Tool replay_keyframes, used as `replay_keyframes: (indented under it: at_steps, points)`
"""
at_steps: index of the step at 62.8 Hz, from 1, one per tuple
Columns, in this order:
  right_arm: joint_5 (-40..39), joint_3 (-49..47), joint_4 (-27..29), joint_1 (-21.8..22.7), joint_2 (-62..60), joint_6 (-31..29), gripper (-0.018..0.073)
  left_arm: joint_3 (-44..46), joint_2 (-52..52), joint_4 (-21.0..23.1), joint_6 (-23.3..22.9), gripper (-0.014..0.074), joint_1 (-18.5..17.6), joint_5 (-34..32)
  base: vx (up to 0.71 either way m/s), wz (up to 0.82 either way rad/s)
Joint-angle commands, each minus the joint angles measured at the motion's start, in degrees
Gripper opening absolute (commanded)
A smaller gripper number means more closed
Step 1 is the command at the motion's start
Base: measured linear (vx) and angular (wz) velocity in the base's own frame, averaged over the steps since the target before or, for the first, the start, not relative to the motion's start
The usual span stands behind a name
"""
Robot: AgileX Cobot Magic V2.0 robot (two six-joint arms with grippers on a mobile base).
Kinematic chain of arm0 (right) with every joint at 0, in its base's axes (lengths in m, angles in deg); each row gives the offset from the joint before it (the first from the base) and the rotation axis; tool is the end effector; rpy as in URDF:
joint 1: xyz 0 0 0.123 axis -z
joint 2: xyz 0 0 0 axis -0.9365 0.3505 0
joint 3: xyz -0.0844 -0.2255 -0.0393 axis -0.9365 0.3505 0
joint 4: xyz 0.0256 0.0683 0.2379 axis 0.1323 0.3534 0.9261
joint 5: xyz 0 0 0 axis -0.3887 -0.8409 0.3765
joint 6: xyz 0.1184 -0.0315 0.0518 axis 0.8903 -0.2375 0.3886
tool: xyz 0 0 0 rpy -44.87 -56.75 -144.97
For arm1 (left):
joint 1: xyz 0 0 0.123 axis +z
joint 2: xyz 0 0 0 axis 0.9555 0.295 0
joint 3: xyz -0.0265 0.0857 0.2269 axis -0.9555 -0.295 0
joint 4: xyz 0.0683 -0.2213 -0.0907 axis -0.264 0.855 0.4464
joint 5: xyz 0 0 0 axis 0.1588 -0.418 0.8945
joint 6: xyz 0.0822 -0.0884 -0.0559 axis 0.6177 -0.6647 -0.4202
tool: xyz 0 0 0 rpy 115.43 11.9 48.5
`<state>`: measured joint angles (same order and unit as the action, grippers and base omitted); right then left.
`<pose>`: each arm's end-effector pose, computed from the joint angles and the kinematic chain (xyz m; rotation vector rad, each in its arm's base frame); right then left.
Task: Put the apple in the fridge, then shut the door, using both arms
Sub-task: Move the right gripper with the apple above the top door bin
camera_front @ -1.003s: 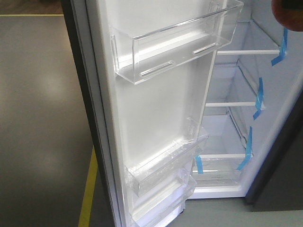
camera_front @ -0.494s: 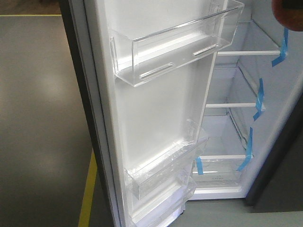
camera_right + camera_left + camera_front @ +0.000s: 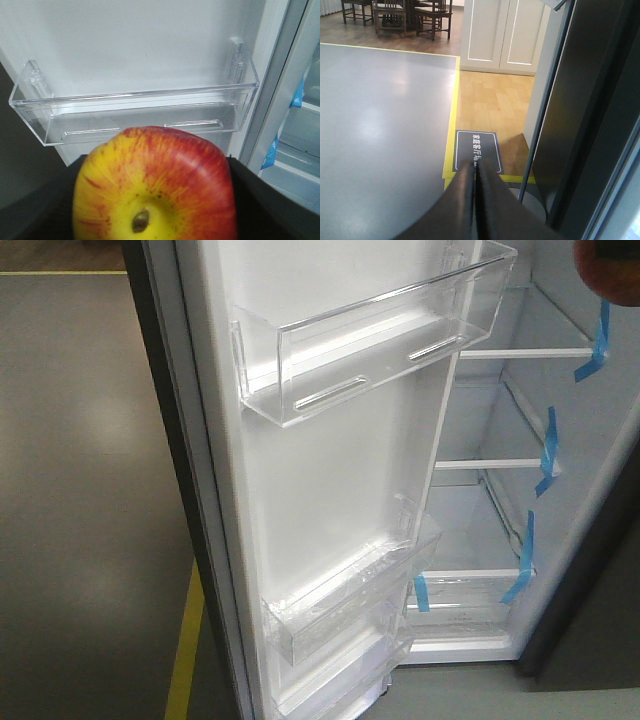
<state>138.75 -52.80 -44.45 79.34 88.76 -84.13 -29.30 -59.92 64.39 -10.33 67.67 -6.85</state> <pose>0.2500 0.0417 0.4539 -0.5500 1.9777 0.4216 0.1348 0.0031 0.1740 -0.1581 1.7538 -0.0919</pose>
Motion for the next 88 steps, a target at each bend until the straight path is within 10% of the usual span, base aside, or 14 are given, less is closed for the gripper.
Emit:
replay_keyframes:
  at_steps: [1,88]
  points:
    - [-3.27,-1.7,2.65,0.31,-1.14,-0.72,-0.0006,-1.51,-0.36,0.13,-0.42,-0.0006,0.08,-3.99,0.0,0.0]
    - [-3.27,-1.7,2.65,0.31,-1.14,-0.72,-0.0006,-1.51,-0.36,0.13,-0.42,-0.0006,0.08,-3.99,0.0,0.0]
